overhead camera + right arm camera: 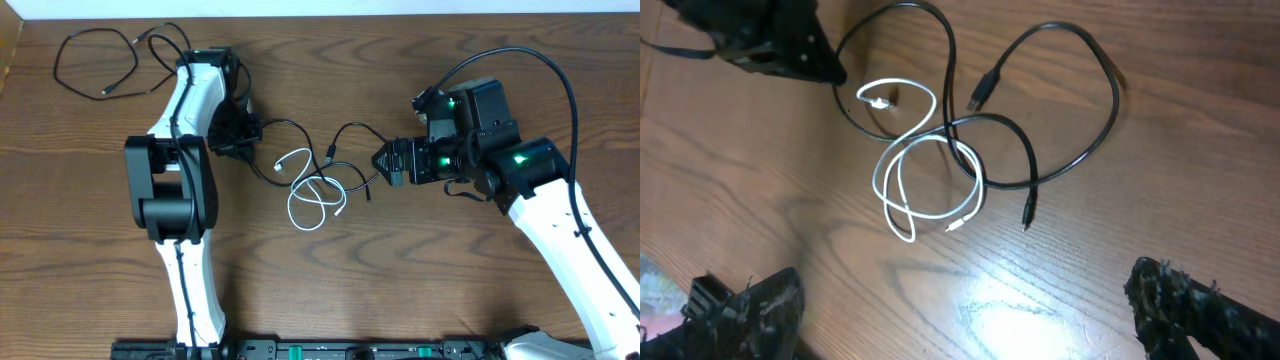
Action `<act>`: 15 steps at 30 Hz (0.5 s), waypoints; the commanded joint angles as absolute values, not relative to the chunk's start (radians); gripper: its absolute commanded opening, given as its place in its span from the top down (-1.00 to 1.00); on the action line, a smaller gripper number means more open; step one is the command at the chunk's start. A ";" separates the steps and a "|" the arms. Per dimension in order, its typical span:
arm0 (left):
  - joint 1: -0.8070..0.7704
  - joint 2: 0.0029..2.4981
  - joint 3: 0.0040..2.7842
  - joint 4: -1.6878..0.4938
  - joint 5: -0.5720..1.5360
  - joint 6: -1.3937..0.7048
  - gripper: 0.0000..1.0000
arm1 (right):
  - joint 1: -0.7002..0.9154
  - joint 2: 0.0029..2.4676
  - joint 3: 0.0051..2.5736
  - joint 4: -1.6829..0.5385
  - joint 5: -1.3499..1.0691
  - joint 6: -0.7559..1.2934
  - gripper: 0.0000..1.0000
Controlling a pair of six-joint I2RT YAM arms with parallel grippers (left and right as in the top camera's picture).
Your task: Untangle cables
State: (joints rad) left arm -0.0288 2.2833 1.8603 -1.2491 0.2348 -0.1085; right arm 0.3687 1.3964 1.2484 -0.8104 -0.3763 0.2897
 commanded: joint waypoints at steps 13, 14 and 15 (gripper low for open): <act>-0.067 1.768 1.908 -1.114 0.783 -0.085 0.85 | 0.368 1.403 1.253 -0.798 -0.372 0.299 -0.98; -0.077 1.747 1.908 -1.101 0.796 -0.087 0.85 | 0.368 1.405 1.253 -0.797 -0.372 0.299 -0.99; -0.087 1.728 1.908 -1.087 0.813 -0.088 0.85 | 0.368 1.409 1.253 -0.796 -0.372 0.299 -0.99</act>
